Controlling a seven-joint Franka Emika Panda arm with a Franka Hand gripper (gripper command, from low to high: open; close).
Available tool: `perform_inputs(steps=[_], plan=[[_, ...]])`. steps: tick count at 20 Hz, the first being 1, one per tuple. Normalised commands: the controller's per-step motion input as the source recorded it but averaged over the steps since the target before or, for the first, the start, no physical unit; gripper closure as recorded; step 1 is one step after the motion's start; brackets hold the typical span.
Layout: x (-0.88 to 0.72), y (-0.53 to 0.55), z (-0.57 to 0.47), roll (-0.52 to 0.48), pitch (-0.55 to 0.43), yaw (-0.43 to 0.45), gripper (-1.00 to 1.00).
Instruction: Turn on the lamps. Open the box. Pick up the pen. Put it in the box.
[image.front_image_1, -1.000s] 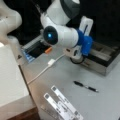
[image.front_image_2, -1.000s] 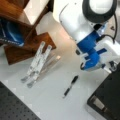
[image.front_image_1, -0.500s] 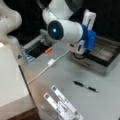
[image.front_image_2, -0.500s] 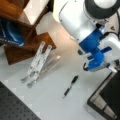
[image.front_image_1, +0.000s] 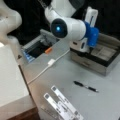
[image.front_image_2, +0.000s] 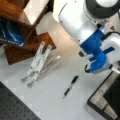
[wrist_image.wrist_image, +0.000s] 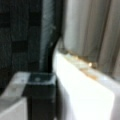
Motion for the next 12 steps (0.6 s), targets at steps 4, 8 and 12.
perform_inputs(steps=[4,8,12], plan=[[-0.08,1.00,0.28,-0.237,0.013,-0.091,1.00],[-0.12,0.98,0.23,-0.249,0.006,-0.140,1.00],[-0.16,0.76,0.10,-0.232,-0.013,-0.176,1.00]])
